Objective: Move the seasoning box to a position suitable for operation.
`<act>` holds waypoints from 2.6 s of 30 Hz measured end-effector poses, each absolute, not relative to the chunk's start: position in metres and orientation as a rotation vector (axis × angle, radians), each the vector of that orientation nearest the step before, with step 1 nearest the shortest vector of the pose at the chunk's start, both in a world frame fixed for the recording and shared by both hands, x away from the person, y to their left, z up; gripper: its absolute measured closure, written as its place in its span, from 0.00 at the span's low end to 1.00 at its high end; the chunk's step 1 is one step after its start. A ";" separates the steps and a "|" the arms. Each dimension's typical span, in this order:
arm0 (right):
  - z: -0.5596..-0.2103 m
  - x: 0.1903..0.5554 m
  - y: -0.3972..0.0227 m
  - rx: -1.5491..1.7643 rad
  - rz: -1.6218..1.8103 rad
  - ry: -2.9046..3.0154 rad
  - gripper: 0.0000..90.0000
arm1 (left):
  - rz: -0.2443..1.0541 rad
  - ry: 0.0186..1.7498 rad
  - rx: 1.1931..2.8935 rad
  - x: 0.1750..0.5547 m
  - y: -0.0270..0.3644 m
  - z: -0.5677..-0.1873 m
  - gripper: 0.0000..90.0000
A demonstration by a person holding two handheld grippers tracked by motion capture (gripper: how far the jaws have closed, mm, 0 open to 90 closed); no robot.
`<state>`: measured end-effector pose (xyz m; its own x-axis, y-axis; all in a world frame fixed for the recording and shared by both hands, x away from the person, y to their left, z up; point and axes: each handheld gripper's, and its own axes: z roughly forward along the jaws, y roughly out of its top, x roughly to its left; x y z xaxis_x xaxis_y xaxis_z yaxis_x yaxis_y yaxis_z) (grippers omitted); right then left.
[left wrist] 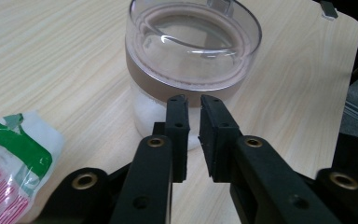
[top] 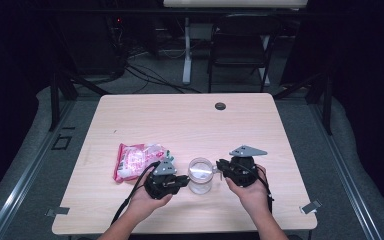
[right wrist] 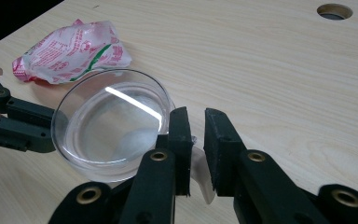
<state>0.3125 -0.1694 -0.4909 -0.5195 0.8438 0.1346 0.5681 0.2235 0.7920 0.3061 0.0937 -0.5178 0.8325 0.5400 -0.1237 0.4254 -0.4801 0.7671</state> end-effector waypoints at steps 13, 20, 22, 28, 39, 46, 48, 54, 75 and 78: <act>-0.493 0.311 -0.169 1.301 1.214 2.186 0.92 | 0.182 0.714 2.154 0.308 0.092 -0.518 1.00; -0.494 0.310 -0.168 1.297 1.219 2.177 0.92 | 0.187 0.709 2.145 0.307 0.091 -0.517 1.00; -0.494 0.310 -0.168 1.298 1.219 2.174 0.92 | 0.189 0.714 2.143 0.307 0.091 -0.517 1.00; -0.494 0.310 -0.169 1.301 1.227 2.168 0.91 | 0.200 0.708 2.125 0.307 0.092 -0.515 1.00; -0.495 0.307 -0.172 1.289 1.233 2.180 0.85 | 0.204 0.665 2.081 0.304 0.088 -0.504 1.00; -0.489 0.296 -0.170 1.231 1.230 2.227 0.74 | 0.190 0.651 2.065 0.306 0.084 -0.499 1.00; -0.486 0.291 -0.168 1.196 1.224 2.249 0.71 | 0.185 0.648 2.055 0.308 0.082 -0.497 1.00; -0.482 0.279 -0.164 1.134 1.197 2.279 0.60 | 0.175 0.636 2.047 0.310 0.075 -0.494 0.96; -0.493 0.275 -0.153 1.092 1.146 2.262 0.61 | 0.226 0.699 2.029 0.317 0.070 -0.501 0.67; -0.492 0.275 -0.153 1.093 1.145 2.258 0.61 | 0.243 0.727 2.037 0.321 0.072 -0.505 0.65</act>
<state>0.2749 -0.1535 -0.4921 -0.6245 0.7810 0.0102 0.4697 0.3651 0.8038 0.3210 0.0723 -0.5047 0.8055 0.5823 -0.1101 0.3984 -0.3945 0.8280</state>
